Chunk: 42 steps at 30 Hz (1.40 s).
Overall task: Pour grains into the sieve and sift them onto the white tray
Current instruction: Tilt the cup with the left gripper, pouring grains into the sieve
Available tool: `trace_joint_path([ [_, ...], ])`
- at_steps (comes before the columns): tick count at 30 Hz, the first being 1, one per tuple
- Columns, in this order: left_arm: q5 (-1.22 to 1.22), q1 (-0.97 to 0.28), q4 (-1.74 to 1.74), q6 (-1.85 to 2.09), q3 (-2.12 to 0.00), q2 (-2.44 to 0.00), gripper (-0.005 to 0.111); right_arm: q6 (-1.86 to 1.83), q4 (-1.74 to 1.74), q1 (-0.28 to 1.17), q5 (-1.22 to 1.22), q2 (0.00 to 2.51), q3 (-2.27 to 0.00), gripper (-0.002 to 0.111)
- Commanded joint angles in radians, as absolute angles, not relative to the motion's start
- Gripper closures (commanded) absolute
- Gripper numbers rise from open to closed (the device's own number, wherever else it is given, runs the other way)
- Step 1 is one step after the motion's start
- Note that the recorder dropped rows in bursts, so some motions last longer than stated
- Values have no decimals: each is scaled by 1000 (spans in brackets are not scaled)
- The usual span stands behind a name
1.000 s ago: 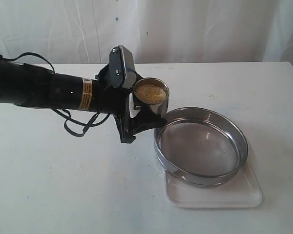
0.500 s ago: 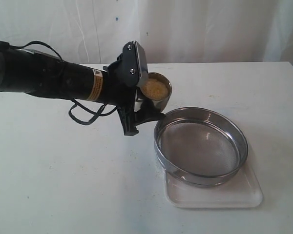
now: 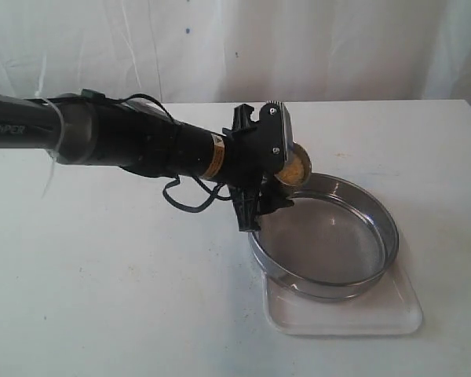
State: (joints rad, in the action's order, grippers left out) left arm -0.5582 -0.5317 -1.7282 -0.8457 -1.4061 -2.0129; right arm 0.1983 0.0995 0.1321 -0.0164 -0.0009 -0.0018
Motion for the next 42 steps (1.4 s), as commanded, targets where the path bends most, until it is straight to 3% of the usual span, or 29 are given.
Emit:
trace_joint_path([
  [1, -422, -589, -1744, -780, -1421, -2013, 107, 198, 95, 128, -22, 0, 0, 108],
  [7, -202, -687, -1744, -562, -1421, -2014, 107, 198, 95, 128, -22, 0, 0, 108],
  [15, -52, -711, -1744, -361, -1421, -2014, 107, 198, 95, 128, -22, 0, 0, 108],
  [42, 166, -814, -1744, 137, -1421, -2095, 107, 198, 95, 128, -22, 0, 0, 108],
])
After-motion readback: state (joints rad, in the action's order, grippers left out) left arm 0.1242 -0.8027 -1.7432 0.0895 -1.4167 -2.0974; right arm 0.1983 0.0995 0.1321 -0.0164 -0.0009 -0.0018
